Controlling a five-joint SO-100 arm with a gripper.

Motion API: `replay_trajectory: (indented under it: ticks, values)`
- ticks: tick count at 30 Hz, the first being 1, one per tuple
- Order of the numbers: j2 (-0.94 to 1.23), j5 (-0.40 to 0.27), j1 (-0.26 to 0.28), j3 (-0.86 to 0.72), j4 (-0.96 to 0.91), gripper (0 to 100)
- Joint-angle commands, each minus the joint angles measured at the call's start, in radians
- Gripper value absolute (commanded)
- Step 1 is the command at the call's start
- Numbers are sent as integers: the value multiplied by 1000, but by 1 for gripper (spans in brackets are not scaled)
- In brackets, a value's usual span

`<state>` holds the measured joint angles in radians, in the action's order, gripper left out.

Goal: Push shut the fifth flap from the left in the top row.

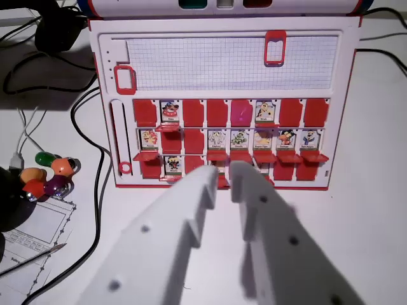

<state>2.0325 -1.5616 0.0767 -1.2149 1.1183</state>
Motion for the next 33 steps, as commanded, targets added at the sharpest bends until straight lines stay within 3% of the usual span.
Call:
replay_trajectory:
  ticks: [1,33]
  values:
    - [120,-18,3,-15,5,2]
    - [311,-35,-18,-158,18,2]
